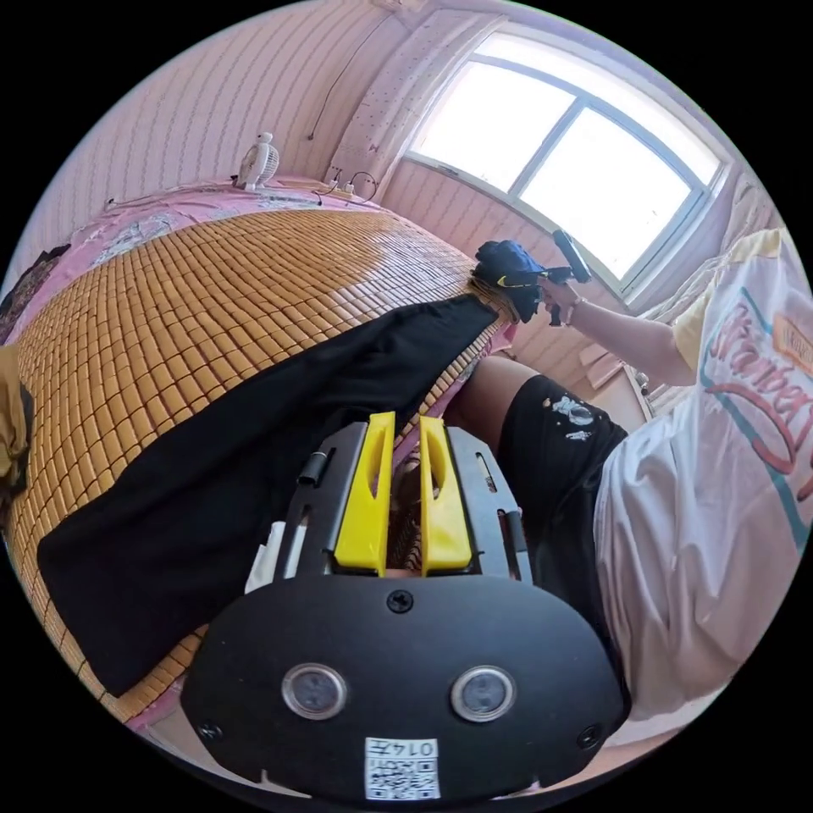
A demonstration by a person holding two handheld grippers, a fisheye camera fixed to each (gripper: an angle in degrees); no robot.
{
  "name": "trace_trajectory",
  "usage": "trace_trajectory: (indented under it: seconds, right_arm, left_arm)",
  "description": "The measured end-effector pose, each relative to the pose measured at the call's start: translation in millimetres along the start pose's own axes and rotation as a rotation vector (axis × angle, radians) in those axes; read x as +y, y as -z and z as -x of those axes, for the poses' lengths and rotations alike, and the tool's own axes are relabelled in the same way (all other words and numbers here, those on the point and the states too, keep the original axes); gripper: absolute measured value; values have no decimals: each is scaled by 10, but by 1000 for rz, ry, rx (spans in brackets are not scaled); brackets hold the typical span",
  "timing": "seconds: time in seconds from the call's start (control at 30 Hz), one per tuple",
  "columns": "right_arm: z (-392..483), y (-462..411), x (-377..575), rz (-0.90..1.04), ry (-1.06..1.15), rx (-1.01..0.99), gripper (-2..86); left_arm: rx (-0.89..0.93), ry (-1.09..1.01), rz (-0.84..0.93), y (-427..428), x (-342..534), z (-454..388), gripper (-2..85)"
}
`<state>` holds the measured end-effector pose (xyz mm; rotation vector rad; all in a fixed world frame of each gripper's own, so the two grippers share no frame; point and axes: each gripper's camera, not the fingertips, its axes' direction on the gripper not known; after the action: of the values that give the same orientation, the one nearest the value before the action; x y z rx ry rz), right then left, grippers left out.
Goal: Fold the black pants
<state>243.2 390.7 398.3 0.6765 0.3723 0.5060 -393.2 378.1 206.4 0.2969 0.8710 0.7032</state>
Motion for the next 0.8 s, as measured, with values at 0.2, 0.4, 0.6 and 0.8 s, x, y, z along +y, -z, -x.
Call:
trace_trajectory:
  seconds: [0.2,0.4,0.6,0.8]
  right_arm:
    - [2397,-17,-164,-47,580,-535,66]
    - [5168,-46,-12,125,1077,-938,103]
    - [7026,-237,329,240,1290,-910,123]
    - [7728,-489,442,360,1360,-852,41]
  left_arm:
    - [-275,154,-132,1175,777,472,113]
    - [-494,280,-173,1930,1465,777,145]
    - [-502,335,-174,2267,1855,1109,186]
    - [-474,304,-148,2437,1982,1450,221]
